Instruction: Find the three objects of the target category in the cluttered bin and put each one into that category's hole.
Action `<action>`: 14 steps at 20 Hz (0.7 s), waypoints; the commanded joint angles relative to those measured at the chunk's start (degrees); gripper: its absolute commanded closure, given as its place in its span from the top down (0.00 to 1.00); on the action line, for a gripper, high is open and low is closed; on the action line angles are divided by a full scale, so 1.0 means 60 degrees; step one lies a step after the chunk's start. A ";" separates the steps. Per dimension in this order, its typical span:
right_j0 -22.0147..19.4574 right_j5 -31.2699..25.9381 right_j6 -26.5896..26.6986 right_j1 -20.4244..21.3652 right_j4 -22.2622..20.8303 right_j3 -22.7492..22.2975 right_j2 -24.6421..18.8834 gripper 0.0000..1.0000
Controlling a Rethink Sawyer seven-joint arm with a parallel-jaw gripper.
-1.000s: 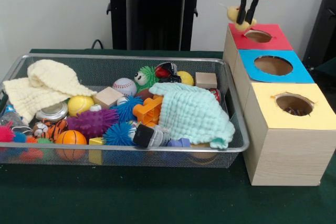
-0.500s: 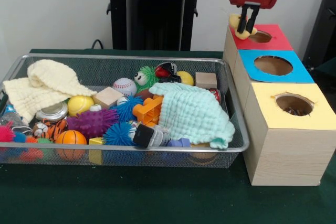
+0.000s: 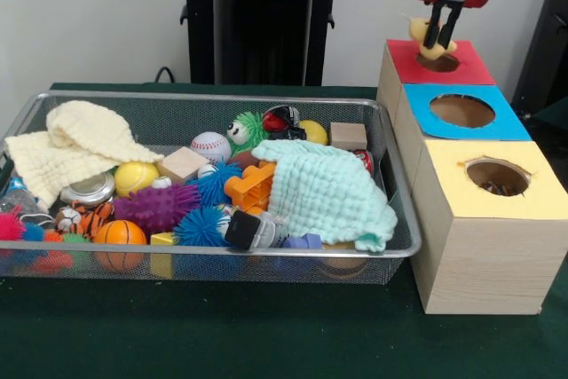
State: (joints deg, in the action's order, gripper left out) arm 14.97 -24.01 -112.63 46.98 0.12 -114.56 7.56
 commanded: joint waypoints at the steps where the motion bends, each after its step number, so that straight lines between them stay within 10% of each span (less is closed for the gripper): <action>1: -0.0002 0.0071 -0.2488 -0.0404 0.0916 0.0492 0.0178 0.00; 14: -0.0537 0.1098 -0.1772 -0.0997 0.0976 0.0487 -0.0118 0.00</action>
State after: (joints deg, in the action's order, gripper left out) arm 14.48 -23.08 -112.63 45.37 3.99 -114.55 8.40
